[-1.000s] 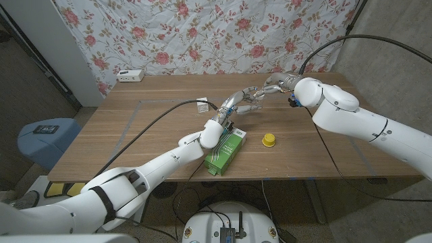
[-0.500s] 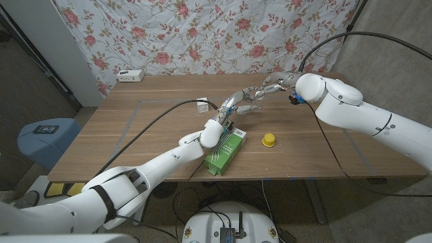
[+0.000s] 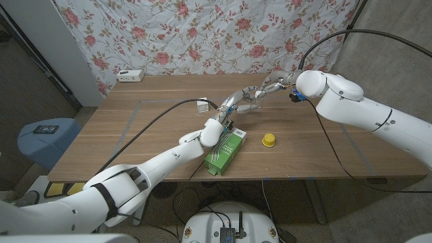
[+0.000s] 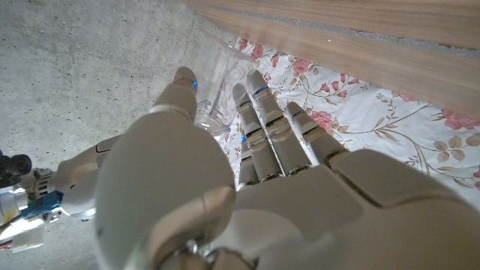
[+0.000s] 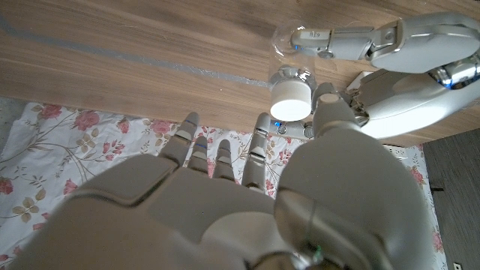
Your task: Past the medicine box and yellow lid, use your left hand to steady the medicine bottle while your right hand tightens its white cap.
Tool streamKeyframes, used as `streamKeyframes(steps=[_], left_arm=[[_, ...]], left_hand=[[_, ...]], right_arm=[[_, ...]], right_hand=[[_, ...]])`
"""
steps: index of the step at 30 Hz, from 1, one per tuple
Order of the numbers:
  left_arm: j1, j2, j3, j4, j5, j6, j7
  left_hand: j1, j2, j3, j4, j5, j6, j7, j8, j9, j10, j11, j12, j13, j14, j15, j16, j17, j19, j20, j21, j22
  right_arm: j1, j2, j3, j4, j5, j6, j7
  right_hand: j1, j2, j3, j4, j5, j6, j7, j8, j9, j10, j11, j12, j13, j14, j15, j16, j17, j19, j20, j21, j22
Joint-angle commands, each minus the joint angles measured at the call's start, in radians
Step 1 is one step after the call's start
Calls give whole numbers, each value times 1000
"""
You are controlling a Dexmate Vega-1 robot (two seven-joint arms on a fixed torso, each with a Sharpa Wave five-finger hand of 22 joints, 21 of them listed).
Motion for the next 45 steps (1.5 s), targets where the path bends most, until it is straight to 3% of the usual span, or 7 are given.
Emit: streamKeyframes(steps=[1, 11, 23, 45], left_arm=[[-4, -2, 3, 7, 0, -4, 4], [3, 3, 2, -9, 1, 2, 2], [7, 5, 2, -17, 3, 3, 1], [11, 6, 1, -24, 1, 10, -7]], left_hand=[[-3, 8, 11, 1, 4, 0, -1, -2, 5, 83, -72, 4, 3, 13, -66, -1, 0, -3, -123, 3, 2], [-4, 8, 15, 0, 4, 0, -1, -2, 5, 80, -72, 2, 3, 13, -67, -1, 0, -3, -123, 4, 2], [-7, 6, 19, 0, 4, 1, -1, -2, 5, 83, -73, 3, 4, 13, -66, -1, 0, -3, -124, 4, 2], [-10, 4, 26, 0, 4, 0, -3, -2, 5, 82, -73, 3, 4, 13, -67, -1, 0, -4, -122, 4, 2]], right_arm=[[13, 7, -8, 12, -16, 7, 26], [1, 11, 0, 8, -16, 9, 20], [-11, 13, 11, 8, -8, 20, 8], [-30, 20, 18, 14, -9, 10, -32]], right_hand=[[22, 3, 14, -1, 10, 15, -4, 4, -2, 4, -5, 6, 2, 1, -1, 8, 0, -1, -4, 6, 3], [49, 6, 28, -1, 10, 46, -11, 10, -9, 15, -8, 10, 1, 8, -8, 11, -2, 7, -7, 9, 3], [58, 0, 31, 5, 6, 88, -7, 21, -13, 26, -8, 13, 1, 15, -10, 13, -3, 12, -10, 9, 3], [64, 1, 35, 17, -3, 182, -24, 52, -18, 71, -10, 23, 1, 47, -23, 23, -3, 33, -16, 14, 3]])
